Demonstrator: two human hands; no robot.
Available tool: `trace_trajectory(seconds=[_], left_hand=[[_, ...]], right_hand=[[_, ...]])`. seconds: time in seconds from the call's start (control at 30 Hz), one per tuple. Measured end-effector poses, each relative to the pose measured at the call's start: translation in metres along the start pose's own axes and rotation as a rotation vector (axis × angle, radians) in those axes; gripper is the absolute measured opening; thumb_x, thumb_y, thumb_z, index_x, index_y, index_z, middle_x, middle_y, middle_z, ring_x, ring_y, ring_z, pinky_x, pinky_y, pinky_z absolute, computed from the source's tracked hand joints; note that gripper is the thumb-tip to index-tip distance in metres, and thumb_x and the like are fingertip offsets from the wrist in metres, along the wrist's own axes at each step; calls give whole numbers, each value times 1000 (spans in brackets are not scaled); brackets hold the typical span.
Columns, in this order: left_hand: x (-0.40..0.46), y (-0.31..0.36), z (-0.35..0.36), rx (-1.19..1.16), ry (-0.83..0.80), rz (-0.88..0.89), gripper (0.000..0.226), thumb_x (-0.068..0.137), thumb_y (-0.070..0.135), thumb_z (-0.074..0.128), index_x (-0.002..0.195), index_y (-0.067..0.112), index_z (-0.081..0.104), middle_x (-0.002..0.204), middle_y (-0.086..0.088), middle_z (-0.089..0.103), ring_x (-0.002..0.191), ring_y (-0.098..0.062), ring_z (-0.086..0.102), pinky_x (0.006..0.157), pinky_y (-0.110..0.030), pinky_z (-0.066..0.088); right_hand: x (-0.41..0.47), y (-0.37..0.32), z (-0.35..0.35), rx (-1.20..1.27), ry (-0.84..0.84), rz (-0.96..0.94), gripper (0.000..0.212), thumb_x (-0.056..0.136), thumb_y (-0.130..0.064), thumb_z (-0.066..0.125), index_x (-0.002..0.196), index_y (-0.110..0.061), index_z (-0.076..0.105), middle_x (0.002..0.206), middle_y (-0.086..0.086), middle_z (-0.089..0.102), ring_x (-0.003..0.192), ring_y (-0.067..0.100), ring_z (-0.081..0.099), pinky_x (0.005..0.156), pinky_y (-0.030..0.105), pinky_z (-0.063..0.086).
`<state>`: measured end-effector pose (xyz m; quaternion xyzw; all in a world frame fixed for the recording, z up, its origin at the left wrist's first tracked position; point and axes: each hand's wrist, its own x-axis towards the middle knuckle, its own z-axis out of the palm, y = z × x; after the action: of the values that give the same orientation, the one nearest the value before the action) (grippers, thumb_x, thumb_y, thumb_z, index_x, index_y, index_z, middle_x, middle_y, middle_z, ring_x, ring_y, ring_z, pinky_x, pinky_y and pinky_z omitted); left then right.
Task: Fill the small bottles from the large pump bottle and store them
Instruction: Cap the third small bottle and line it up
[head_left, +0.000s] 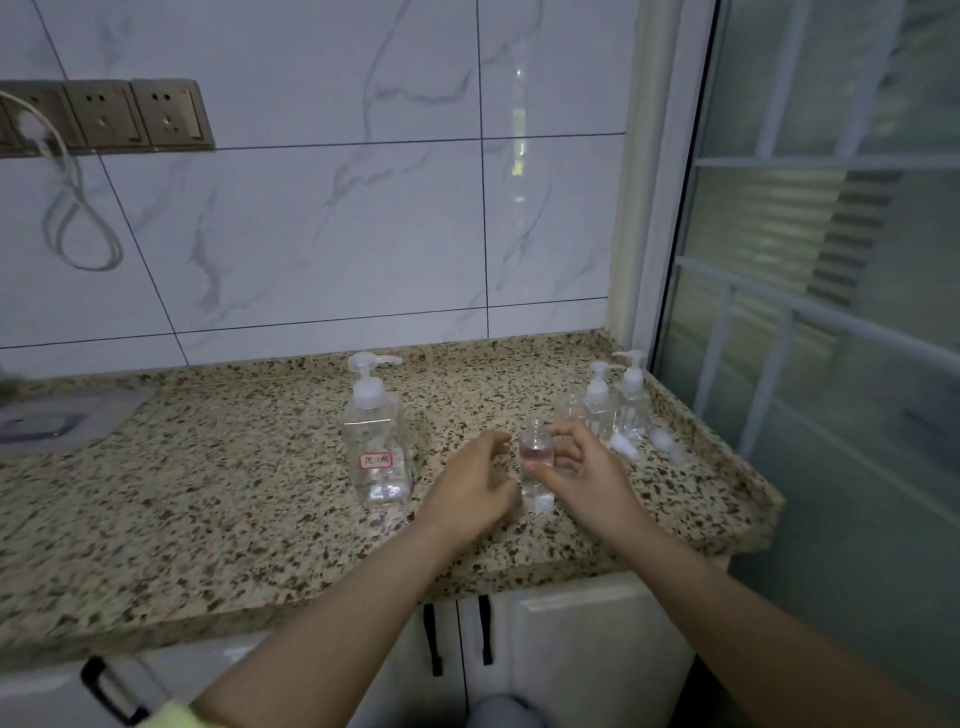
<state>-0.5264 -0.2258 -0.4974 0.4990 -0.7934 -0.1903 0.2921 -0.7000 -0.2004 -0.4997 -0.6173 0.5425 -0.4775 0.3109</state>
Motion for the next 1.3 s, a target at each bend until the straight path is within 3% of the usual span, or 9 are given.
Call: trace_trajectory(seconds=[0.17, 0.33, 0.57, 0.7, 0.8, 0.9, 1.0, 1.13, 1.3], left_hand=[[-5, -5, 20, -92, 26, -30, 50, 90, 27, 68, 136, 23, 49, 126, 9, 62, 110, -7, 60, 95, -30, 52], [-2, -5, 36, -113, 128, -23, 44, 89, 42, 68, 127, 23, 55, 114, 11, 66, 101, -4, 61, 88, -30, 53], [16, 1, 60, -141, 202, -39, 32, 91, 42, 66, 116, 23, 58, 102, 10, 66, 90, -7, 63, 80, -38, 57], [30, 9, 67, -106, 209, -76, 28, 91, 44, 67, 109, 27, 54, 94, 11, 64, 81, -7, 60, 74, -34, 55], [32, 6, 77, -78, 242, -112, 26, 91, 48, 64, 103, 28, 52, 90, 11, 61, 77, -7, 57, 69, -33, 54], [31, 0, 84, -4, 250, -102, 27, 91, 52, 61, 99, 29, 50, 87, 13, 56, 79, -8, 55, 70, -34, 53], [32, -4, 86, -28, 251, -93, 27, 91, 51, 62, 98, 29, 50, 87, 13, 55, 79, -9, 55, 69, -33, 52], [32, -6, 86, -26, 259, -88, 28, 90, 51, 63, 95, 28, 49, 81, 13, 53, 75, -9, 53, 62, -30, 49], [33, -8, 87, -22, 254, -88, 32, 91, 51, 64, 98, 24, 48, 79, 12, 48, 75, -11, 49, 61, -27, 37]], right_hand=[[4, 2, 4, 36, 25, 3, 33, 88, -19, 79, 109, -30, 56, 102, -11, 73, 89, -7, 69, 71, 12, 54], [7, 11, 5, 87, 34, -5, 44, 85, -26, 83, 121, -27, 58, 113, -9, 72, 104, 4, 69, 90, 24, 57], [-23, 34, -12, 126, 124, 5, 47, 91, -26, 76, 134, -25, 56, 124, -13, 66, 113, -5, 61, 96, 15, 51], [-16, 51, -39, -41, 290, 23, 33, 93, -11, 72, 123, -19, 64, 109, -6, 69, 96, 4, 65, 89, 26, 58], [2, 64, -59, -234, 377, 19, 29, 91, -9, 73, 118, -16, 67, 108, -1, 67, 95, 10, 63, 84, 20, 55], [22, 72, -69, -419, 351, 18, 34, 88, -12, 77, 121, -12, 67, 107, 1, 66, 94, 12, 60, 78, 11, 45], [39, 82, -66, -533, 323, 22, 35, 89, -19, 78, 121, -11, 67, 106, 3, 64, 96, 17, 57, 84, 27, 48], [49, 87, -62, -597, 316, 63, 32, 91, -19, 75, 120, -10, 66, 98, 1, 58, 91, 13, 51, 78, 24, 37], [40, 76, -65, -655, 384, 101, 30, 89, -14, 68, 119, -14, 65, 113, 3, 62, 100, 18, 54, 78, 32, 45]])
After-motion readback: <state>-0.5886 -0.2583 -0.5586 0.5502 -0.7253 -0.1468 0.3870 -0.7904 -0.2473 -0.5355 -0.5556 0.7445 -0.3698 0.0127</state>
